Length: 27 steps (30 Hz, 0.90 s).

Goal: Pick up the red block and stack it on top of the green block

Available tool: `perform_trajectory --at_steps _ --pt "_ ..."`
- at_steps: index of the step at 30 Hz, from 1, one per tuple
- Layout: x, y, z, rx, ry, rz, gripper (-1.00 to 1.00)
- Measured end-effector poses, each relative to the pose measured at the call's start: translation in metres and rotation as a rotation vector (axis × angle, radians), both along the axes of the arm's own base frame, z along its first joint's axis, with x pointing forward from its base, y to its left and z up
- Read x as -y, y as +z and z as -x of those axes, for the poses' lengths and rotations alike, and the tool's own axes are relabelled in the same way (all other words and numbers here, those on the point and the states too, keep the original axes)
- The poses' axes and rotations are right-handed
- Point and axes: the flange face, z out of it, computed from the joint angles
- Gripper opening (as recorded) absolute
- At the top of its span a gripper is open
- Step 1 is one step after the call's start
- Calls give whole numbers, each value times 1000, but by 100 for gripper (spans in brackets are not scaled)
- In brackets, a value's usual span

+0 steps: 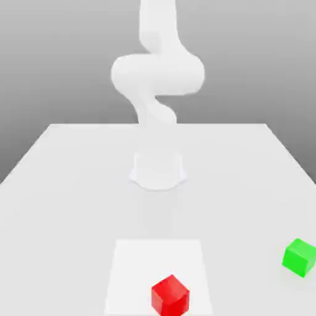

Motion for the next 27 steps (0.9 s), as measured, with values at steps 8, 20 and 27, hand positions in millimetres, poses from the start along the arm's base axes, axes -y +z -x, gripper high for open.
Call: perform_trajectory --at_steps 8,20,27 --pt "-8 -135 -85 -223 192 48 0" --pt "-28 -358 -123 -536 457 171 0" --pt "-24 -476 -108 -686 574 255 0"
